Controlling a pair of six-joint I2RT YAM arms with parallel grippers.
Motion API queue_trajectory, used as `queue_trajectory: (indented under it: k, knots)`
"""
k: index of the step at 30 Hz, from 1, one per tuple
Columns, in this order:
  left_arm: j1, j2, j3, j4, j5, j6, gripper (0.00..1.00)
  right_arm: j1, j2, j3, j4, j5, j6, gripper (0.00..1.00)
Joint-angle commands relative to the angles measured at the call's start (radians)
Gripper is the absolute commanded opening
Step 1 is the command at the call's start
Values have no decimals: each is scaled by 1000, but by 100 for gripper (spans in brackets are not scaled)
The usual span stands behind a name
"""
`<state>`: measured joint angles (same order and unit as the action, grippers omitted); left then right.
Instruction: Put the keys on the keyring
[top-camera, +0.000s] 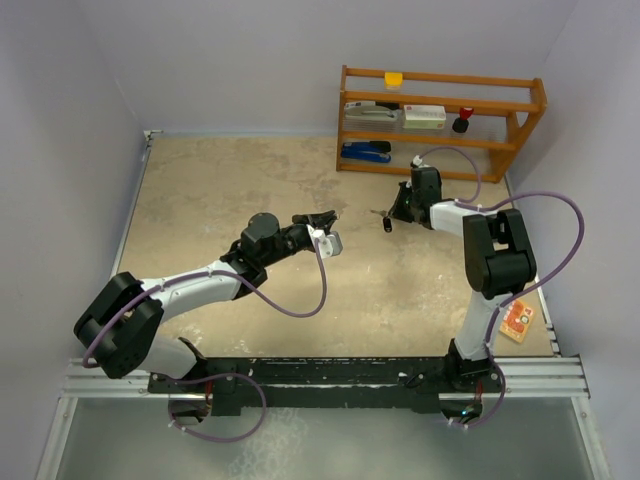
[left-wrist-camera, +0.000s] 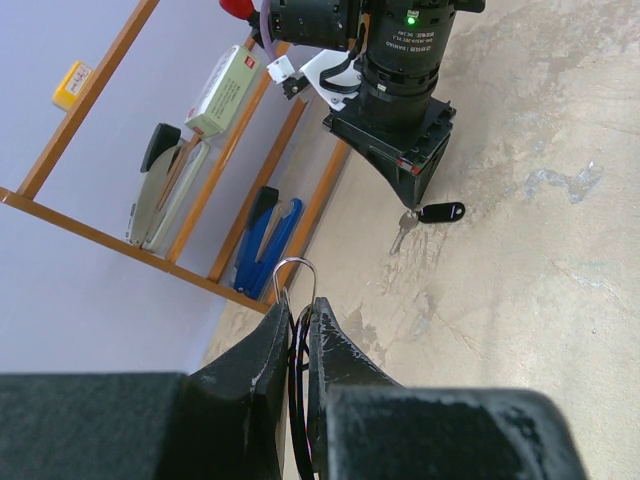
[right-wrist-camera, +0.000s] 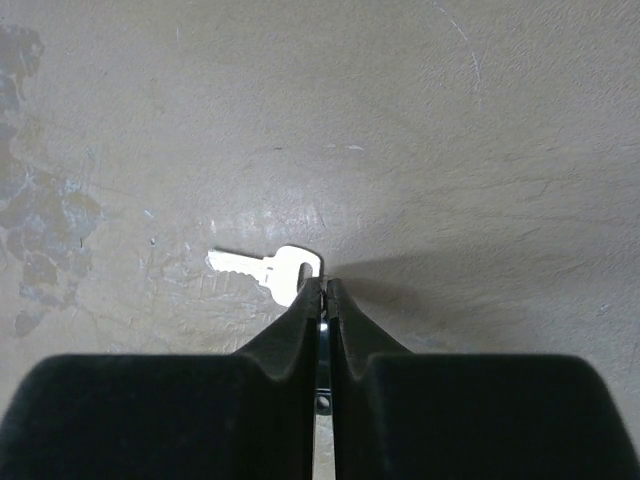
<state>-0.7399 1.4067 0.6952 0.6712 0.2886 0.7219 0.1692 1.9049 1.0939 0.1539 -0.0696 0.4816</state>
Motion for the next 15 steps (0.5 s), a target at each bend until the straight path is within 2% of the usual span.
queue_trajectory:
  k: [1, 3, 10, 15]
  knots:
    - [7, -20, 0, 65, 25, -4, 0, -2, -16, -8, 11, 12, 2, 3]
    - [7, -20, -1, 65, 26, -5, 0, -2, -35, -33, 43, 14, 0, 0]
    - [9, -14, -2, 64, 21, 15, 0, -2, -171, -180, 291, 29, -35, 0]
    - [9, -5, -30, 132, 9, 59, 0, -2, -271, -278, 395, 24, -50, 0]
